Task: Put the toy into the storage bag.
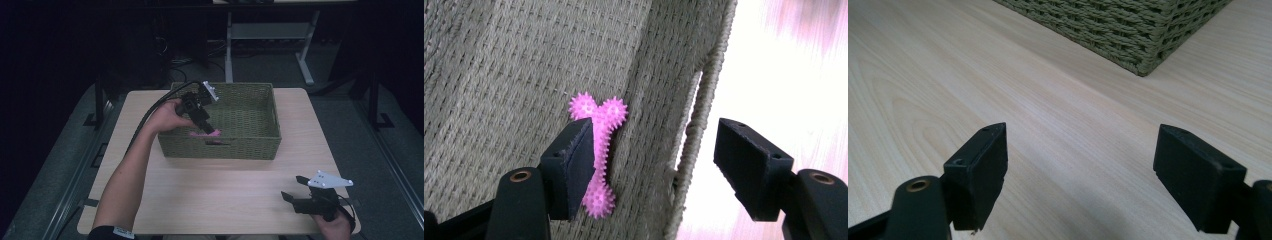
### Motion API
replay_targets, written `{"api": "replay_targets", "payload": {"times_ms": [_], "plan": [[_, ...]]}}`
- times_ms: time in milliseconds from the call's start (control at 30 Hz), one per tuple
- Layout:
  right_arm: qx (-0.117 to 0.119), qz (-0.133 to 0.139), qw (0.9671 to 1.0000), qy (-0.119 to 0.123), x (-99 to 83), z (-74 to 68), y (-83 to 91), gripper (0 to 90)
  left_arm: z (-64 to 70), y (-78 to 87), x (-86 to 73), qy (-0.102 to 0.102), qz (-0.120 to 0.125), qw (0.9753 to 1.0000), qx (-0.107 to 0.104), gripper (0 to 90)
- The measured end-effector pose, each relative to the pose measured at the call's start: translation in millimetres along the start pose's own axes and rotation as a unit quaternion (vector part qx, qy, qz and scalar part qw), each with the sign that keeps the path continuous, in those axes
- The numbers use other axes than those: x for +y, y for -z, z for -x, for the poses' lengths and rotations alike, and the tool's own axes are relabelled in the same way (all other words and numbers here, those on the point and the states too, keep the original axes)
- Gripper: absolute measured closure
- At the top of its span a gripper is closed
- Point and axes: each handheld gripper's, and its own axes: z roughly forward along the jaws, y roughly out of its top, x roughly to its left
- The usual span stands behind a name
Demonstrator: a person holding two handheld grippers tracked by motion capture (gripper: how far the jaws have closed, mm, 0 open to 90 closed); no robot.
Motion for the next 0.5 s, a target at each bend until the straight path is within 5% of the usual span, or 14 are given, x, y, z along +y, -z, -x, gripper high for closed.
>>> {"api": "replay_targets", "payload": {"times_ms": [500], "plan": [[-0.001,0.001,1.0,-0.002,-0.5,0.9,1.3,21.2,15.1,0.6,-21.0,0.015,0.027,0.9995,0.008,29.5]]}}
